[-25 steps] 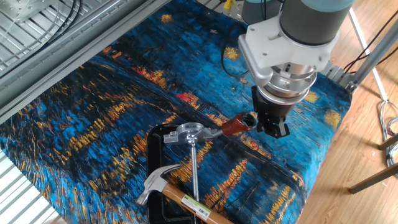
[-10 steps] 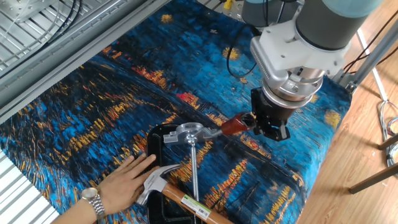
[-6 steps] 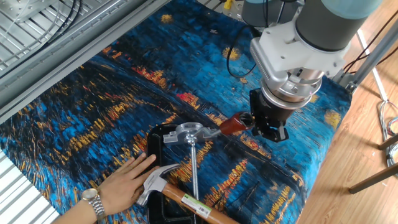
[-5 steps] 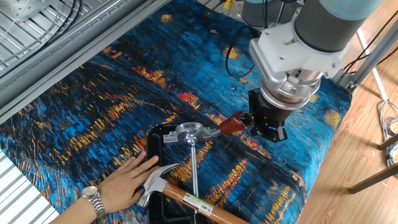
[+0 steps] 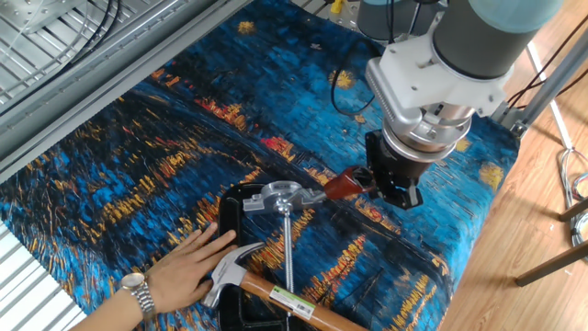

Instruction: Push down the lever

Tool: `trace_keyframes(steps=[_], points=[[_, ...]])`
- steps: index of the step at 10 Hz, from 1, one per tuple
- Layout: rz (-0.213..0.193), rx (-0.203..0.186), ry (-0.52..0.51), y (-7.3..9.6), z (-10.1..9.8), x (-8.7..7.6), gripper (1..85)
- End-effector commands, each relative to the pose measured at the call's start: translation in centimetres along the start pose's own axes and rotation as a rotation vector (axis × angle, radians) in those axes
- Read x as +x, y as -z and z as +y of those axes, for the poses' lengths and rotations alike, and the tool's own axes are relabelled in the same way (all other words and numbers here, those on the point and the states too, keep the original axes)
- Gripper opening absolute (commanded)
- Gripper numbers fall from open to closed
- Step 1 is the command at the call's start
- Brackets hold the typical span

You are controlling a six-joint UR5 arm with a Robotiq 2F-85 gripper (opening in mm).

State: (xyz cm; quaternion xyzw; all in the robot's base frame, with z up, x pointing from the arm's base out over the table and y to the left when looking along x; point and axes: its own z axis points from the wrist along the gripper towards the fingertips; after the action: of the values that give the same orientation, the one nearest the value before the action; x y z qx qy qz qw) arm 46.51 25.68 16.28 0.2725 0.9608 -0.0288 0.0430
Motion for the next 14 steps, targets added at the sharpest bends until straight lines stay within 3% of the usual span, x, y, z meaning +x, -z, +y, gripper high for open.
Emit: trace_keyframes(steps=[1,3,5,10,14], points=[[0.024,-0.024,0.005,0.5,0.4,-0.5,1.7],[0.003,-0.038,0.005,0.7,0.7,-1.5,1.7],[-0.037,-0.016,0.02,1.1,0.0,-3.1,1.7],[-0.027,-0.011,0.069,2.1,-1.2,-5.8,1.7],[-0.075,-0.013,0.144,2.3,-2.6,-10.4,1.7]])
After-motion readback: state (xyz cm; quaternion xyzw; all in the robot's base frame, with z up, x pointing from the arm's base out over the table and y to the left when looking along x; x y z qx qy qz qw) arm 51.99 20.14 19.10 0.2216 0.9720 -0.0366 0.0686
